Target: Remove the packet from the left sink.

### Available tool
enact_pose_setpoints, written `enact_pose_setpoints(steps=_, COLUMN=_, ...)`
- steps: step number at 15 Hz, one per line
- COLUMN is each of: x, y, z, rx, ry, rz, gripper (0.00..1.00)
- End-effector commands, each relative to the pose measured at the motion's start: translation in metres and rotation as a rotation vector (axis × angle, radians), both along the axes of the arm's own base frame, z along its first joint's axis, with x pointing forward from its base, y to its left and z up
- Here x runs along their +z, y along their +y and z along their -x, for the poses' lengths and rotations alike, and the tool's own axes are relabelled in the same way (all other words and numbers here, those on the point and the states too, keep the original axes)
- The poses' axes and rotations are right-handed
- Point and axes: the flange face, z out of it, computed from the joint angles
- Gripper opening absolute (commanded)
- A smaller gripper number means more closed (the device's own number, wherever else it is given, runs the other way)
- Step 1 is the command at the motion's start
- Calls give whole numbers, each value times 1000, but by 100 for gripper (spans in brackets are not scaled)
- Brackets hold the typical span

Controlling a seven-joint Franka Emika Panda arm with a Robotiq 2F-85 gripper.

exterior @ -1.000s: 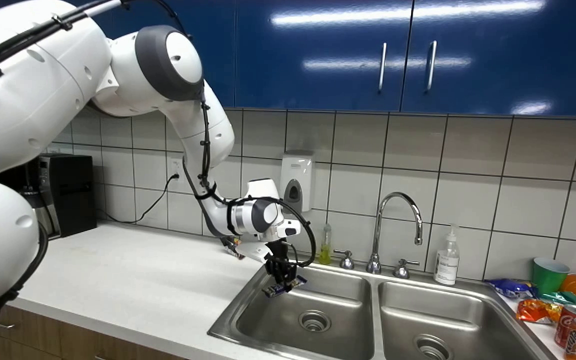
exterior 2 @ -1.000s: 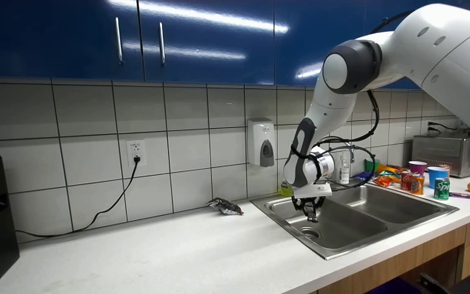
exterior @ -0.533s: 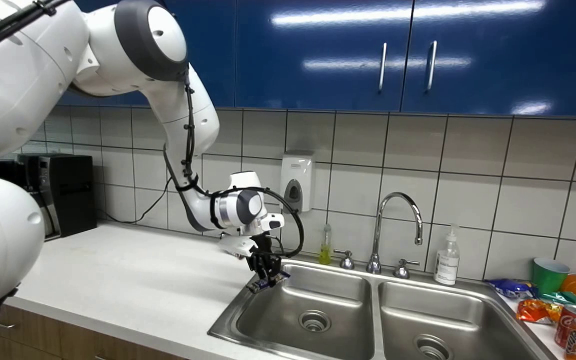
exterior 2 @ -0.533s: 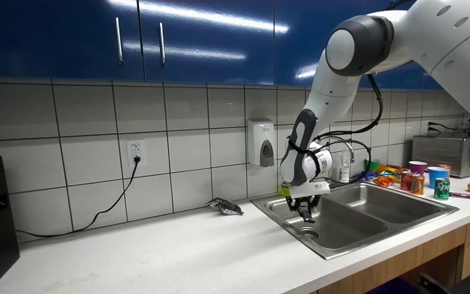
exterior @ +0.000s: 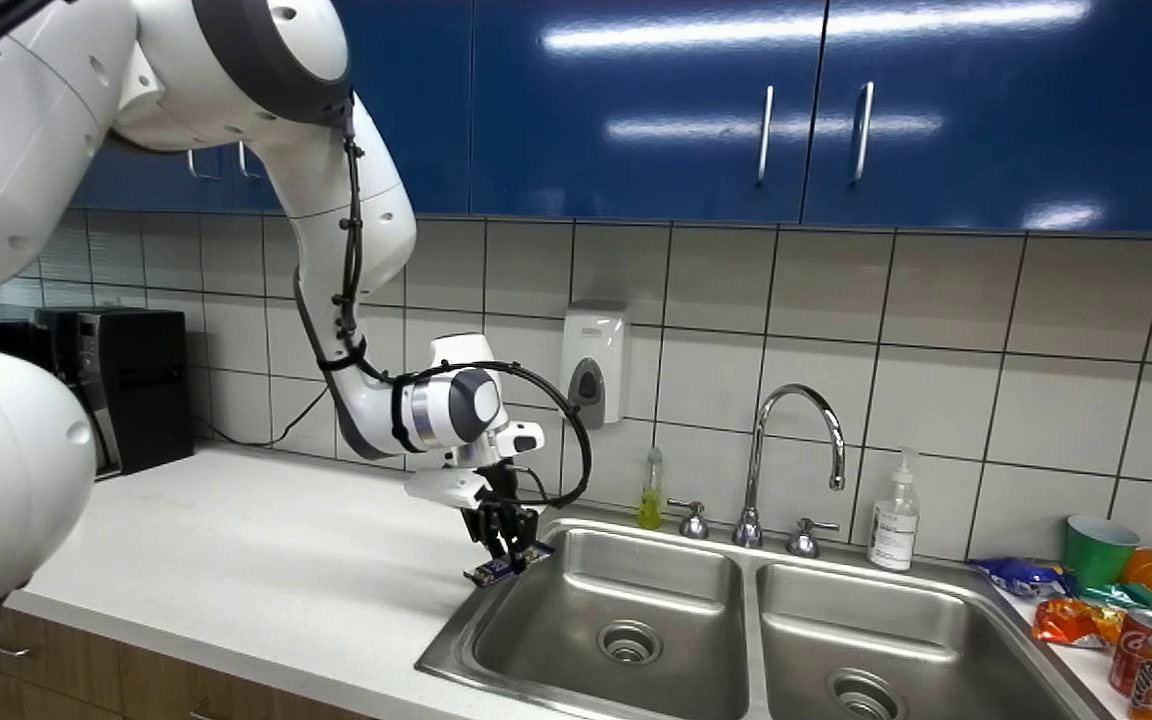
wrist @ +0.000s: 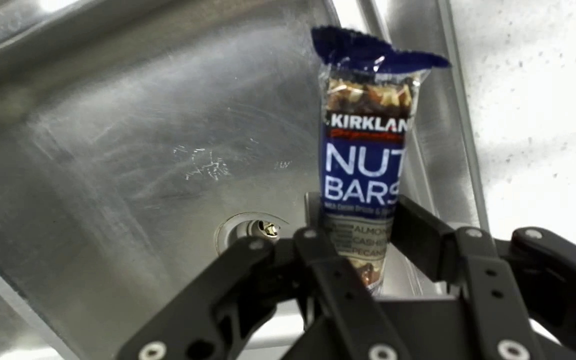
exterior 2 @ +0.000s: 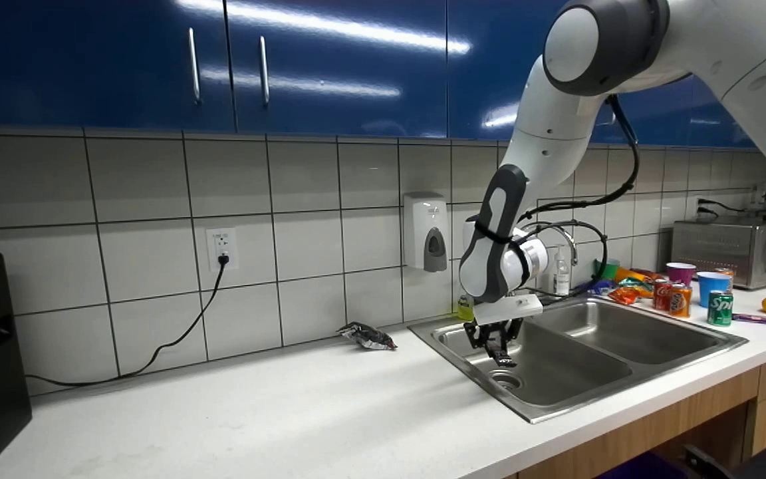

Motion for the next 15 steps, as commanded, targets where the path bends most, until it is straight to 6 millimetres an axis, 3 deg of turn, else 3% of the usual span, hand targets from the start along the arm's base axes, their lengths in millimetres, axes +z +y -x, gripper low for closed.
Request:
enact_pose_setpoints(steps=1, x=12, y=12, z=19, rx=65, ry=2, rz=-7, gripper=13)
enact_pose_setpoints(steps=15, x=-9, y=73, z=43, rx=241, ry=36, rz=-37, gripper=13)
